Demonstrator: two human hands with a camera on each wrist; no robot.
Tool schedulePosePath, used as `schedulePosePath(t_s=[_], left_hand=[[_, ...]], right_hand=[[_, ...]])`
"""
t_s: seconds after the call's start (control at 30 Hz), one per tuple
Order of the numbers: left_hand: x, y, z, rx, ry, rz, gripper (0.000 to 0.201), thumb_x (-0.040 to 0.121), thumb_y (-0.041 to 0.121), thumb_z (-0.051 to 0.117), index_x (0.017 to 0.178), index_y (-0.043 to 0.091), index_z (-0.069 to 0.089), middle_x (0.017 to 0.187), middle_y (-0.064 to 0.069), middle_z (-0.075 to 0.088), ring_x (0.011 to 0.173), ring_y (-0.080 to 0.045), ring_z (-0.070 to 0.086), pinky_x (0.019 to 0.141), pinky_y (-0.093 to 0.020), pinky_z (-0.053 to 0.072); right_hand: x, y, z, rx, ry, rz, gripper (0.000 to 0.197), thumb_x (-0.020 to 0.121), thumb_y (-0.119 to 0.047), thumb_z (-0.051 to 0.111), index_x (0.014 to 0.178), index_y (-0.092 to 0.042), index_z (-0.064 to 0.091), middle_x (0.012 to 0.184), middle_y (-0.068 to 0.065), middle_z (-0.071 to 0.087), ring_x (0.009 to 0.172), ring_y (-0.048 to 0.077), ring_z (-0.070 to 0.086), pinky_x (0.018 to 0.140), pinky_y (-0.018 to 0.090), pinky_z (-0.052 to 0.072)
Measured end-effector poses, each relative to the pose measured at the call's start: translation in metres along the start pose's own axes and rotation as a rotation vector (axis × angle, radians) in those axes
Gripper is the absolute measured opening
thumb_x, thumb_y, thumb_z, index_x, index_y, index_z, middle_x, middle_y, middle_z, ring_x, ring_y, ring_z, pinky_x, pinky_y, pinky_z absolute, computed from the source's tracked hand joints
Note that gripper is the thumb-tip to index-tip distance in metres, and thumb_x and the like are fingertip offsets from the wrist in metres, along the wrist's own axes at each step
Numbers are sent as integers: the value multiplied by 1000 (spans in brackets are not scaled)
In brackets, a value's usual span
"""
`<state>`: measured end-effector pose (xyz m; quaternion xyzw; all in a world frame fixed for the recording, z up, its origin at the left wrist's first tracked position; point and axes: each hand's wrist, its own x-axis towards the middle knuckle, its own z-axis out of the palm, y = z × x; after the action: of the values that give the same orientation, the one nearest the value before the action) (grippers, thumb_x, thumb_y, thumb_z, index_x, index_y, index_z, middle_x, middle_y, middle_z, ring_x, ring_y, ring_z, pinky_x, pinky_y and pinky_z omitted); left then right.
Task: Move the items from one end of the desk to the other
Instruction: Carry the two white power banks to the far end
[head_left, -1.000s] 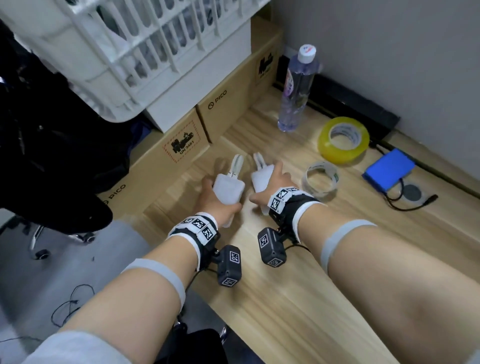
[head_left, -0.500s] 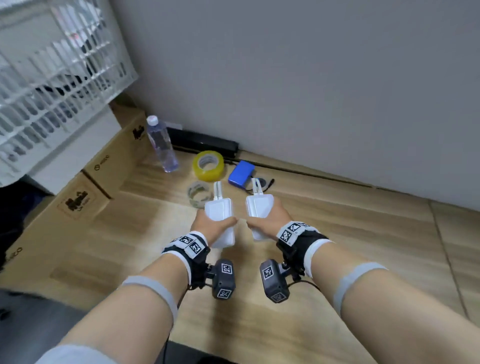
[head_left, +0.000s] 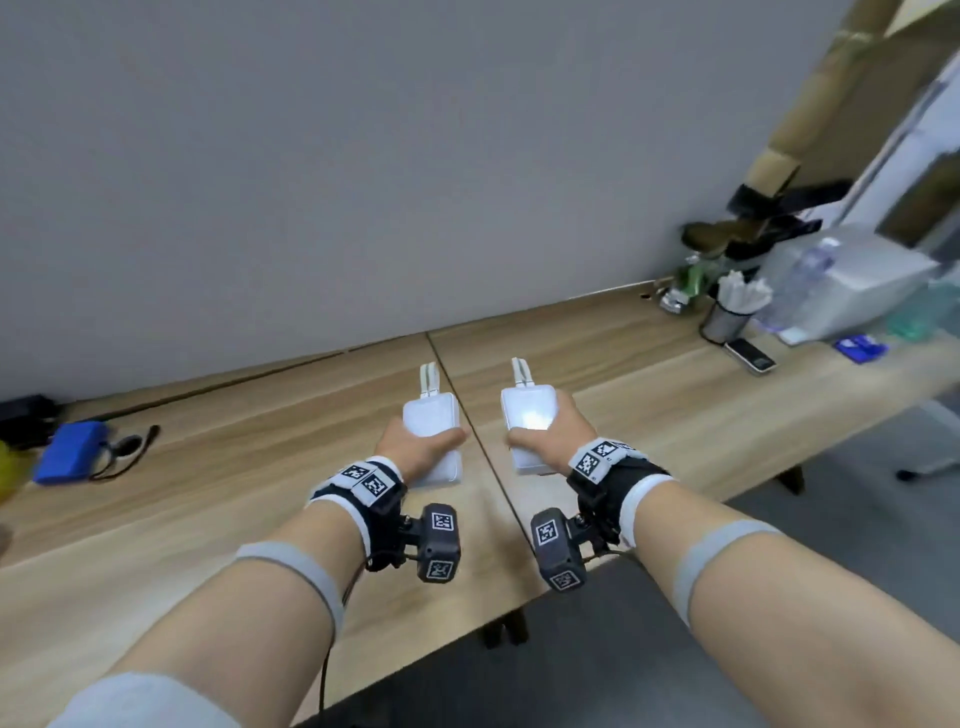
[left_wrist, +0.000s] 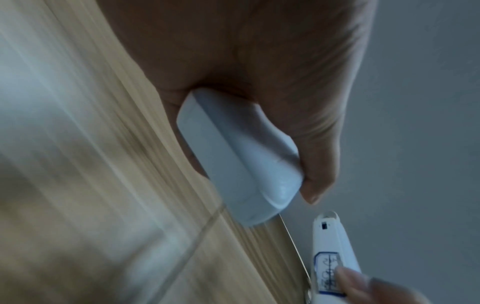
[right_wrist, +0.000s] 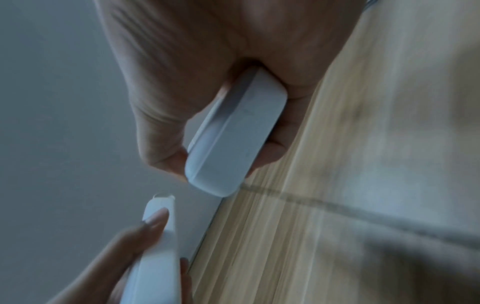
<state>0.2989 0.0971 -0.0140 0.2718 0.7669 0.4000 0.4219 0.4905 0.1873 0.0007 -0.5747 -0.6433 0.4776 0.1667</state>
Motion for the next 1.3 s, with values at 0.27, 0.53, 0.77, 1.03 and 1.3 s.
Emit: schedulePosePath(t_s=[0.27,0.53,0.77,1.03,1.3], left_hand=[[1,90,174,47,-233,136,72,53,52,88,109,14,63,98,-9,70,83,-25,69,74,-38,59],[33,151,332,38,-440,162,83,39,64,88,101,14,65,92,-9,69,79,-25,65,81,-45,59],[72,205,456,-64,-593,85,75,47,52,90,107,14,65,102,-13,71,86,-29,69,84,-53,59],[118,234,569,-45,-582,-27,90,45,52,88,123,17,57,114,-12,71,97,-31,72,78,-50,61],[165,239,688,3,-439,-67,95,47,47,83,128,12,49,119,-14,66,101,-35,70,80,-57,59]], right_hand=[[0,90,-176,106,289,114,86,59,-36,83,130,-17,38,110,4,58,100,26,61,77,36,55],[42,163,-300,91,419,194,90,53,-43,83,127,-19,38,107,1,58,97,23,61,83,39,56],[107,212,-400,57,450,282,87,53,-40,83,126,-18,41,108,1,60,100,22,61,81,33,52],[151,270,-493,89,458,331,89,43,-44,77,123,-17,49,105,3,64,95,22,65,69,29,51],[213,342,-582,110,323,310,93,41,-44,72,127,-21,45,110,1,62,100,21,63,75,30,51]])
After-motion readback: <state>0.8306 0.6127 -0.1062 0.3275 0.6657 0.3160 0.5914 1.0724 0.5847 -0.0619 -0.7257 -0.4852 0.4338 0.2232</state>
